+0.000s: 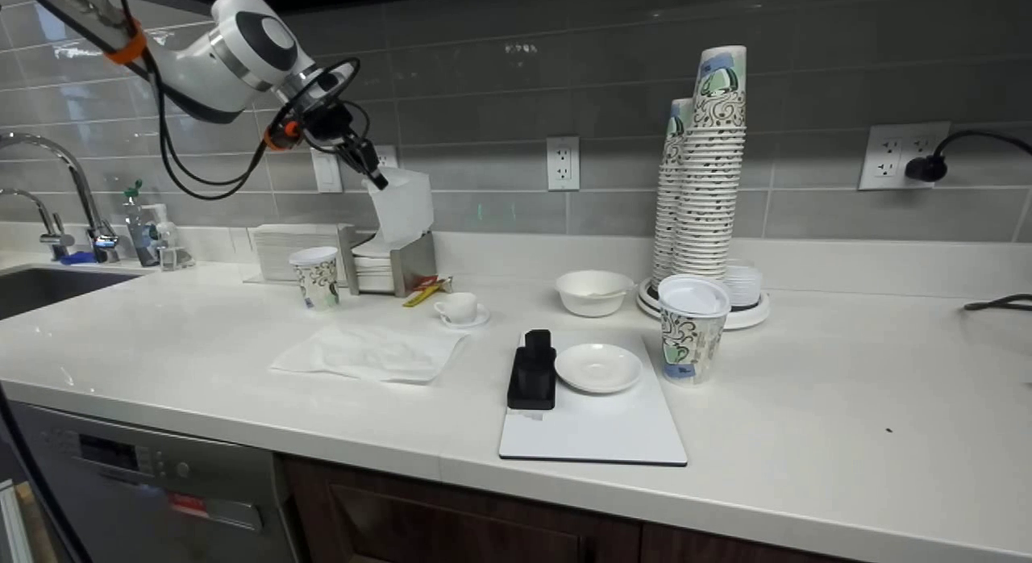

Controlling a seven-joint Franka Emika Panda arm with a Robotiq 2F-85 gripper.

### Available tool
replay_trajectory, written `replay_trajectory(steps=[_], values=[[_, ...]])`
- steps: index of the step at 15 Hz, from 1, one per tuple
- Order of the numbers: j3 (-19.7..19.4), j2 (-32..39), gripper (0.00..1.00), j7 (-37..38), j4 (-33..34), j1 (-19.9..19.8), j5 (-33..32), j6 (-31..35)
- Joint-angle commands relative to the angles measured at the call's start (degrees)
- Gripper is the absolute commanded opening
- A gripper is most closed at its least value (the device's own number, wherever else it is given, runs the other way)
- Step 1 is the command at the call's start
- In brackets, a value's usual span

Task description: Transfer one serviette to the counter

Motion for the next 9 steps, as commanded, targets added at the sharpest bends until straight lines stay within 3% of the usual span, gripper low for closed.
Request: replay_trajectory(steps=[1,4,9], values=[[3.75,-7.8,0.0,9.94,-6.62,-5.36,-6.37,-3.83],[5.8,-12.99,0.0,17.91,-10.98,-10.04,-10.74,-7.87],[7.55,-19.37,0.0,23.22,-17.57,-16.36,-9.9,-11.65]])
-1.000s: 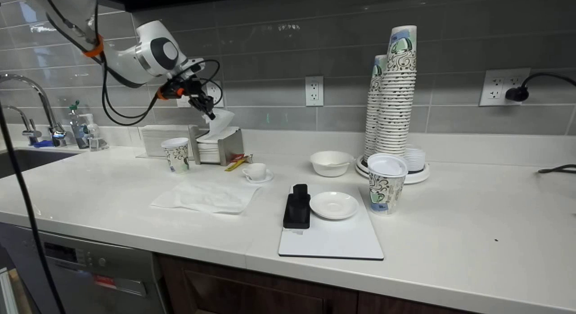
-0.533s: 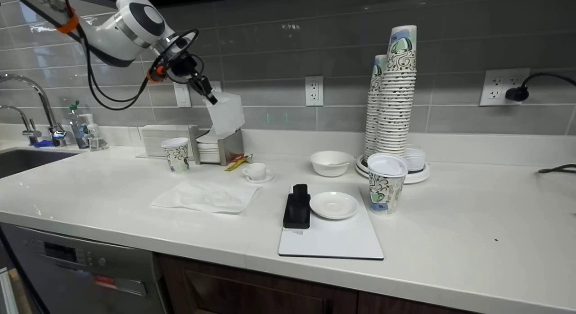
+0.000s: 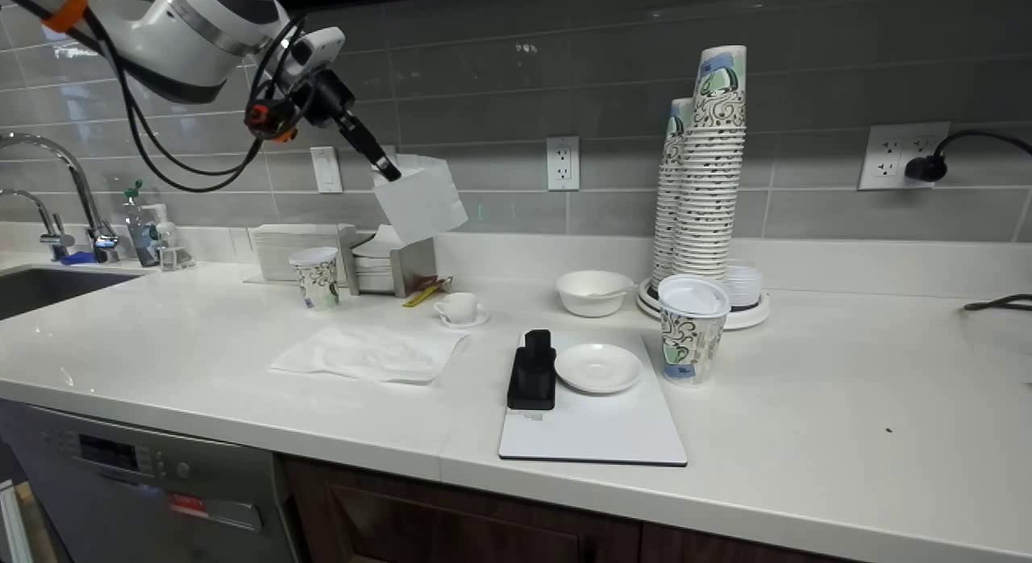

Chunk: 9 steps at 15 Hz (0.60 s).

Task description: Transfer one serviette to the counter

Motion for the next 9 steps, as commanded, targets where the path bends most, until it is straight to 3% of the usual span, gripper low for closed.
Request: replay_trajectory(steps=[1,5,9], values=[[1.58,-5.79,0.0,3.85,-6.43,-4.23,-0.31,-0.26],[0.11,-6.5,0.0,3.1,-11.26,-6.64,1.67,12.83],[-0.17,-3.37,0.0,0.37,-16.37,-7.85,4.65,30.12]])
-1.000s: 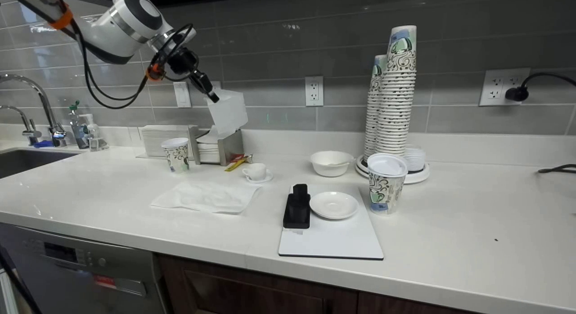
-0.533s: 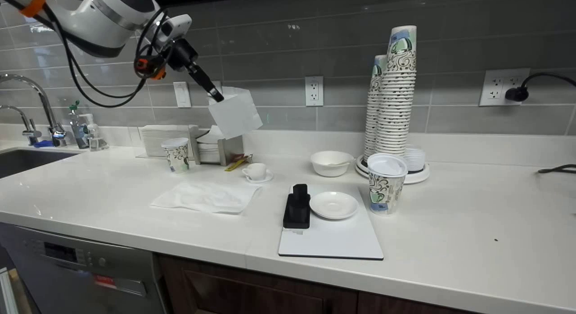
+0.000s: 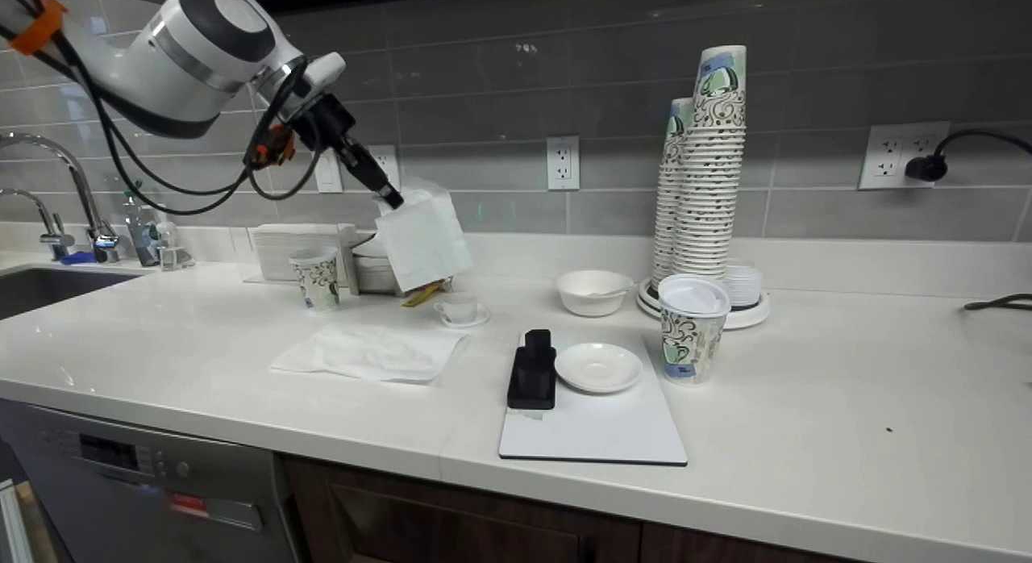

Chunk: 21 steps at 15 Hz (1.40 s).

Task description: Transfer one serviette to the counter

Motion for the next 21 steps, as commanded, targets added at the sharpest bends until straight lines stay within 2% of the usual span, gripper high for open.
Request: replay_trajectory(steps=[1,2,5,8,11,12,14,15,16,17,18,19,21], values=[[0.28,1.99,0.0,-2.83,-4.87,-1.07,4.54,13.96],[-1.88,3.28,0.0,-3.88,-5.58,1.73,5.6,16.72],[-3.23,7.42,0.0,-10.11,-7.27,5.56,12.86,24.96],[-5.6,11.3,0.0,-19.94,-8.96,13.67,27.74,28.45],[-6.64,12.24,0.0,-28.73,-9.99,20.32,41.65,26.9],[-6.33,11.68,0.0,-32.15,-10.0,20.81,46.25,24.74],[-6.74,10.54,0.0,-35.5,-9.96,20.76,49.95,21.99],[-1.91,10.26,0.0,-35.81,-9.89,14.37,49.4,20.79],[-1.73,9.72,0.0,-36.79,-9.95,13.35,49.93,20.09],[-5.54,9.51,0.0,-34.56,-10.06,15.21,46.6,19.53],[-5.47,9.04,0.0,-35.15,-10.06,14.2,46.99,18.87],[-2.0,9.04,0.0,-37.53,-9.99,10.09,49.62,18.07],[-1.97,9.3,0.0,-41.19,-9.81,8.87,52.9,15.95]])
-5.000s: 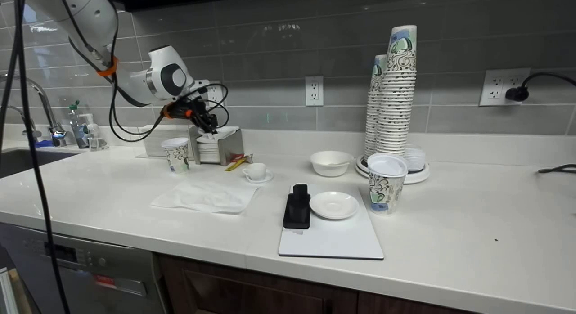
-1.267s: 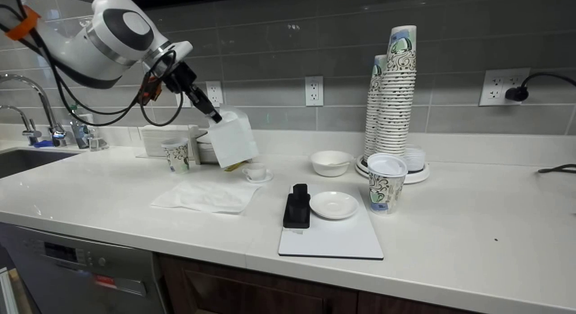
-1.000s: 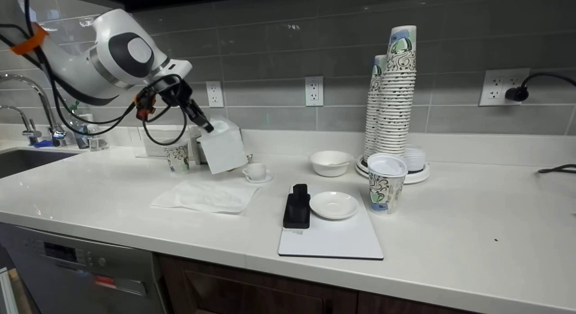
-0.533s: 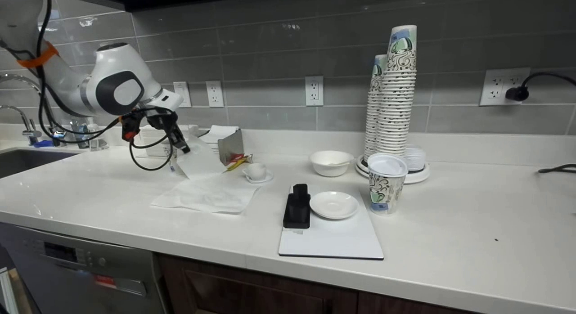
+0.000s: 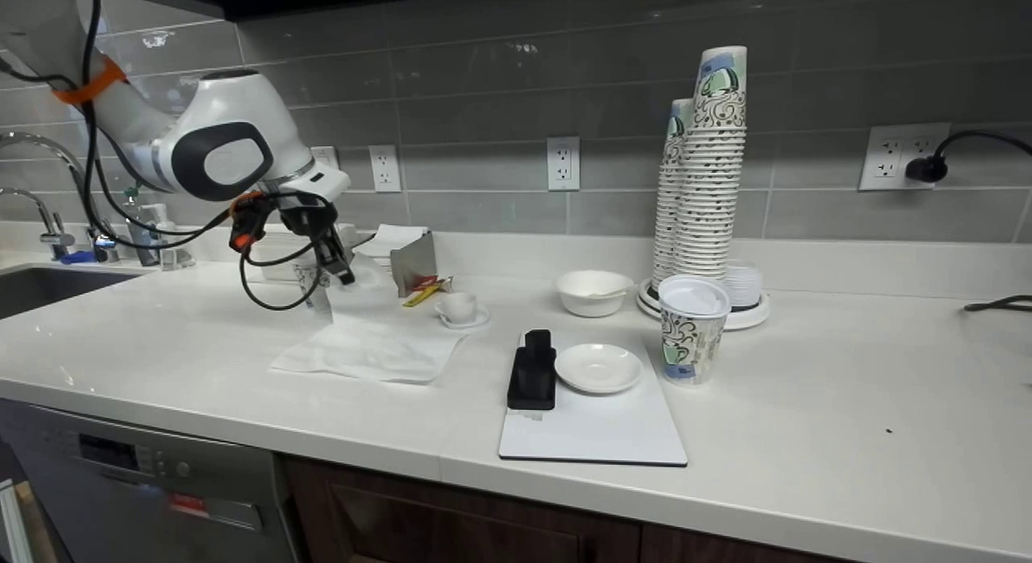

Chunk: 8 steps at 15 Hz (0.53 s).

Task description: Transfer one serviette to the counter

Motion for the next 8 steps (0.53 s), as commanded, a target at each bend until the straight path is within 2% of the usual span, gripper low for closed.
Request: replay_trajectory(steps=[1,3,5,8], values=[[2.03,-0.67,0.0,-6.86,-0.15,-3.73,6.37,-3.91],[2.11,0.31,0.0,-9.24,-0.07,-5.33,8.18,-5.23],[2.19,1.4,0.0,-8.81,-0.15,-7.48,5.53,-5.95],[2.15,3.27,0.0,-9.69,0.18,-9.1,4.83,-6.42]])
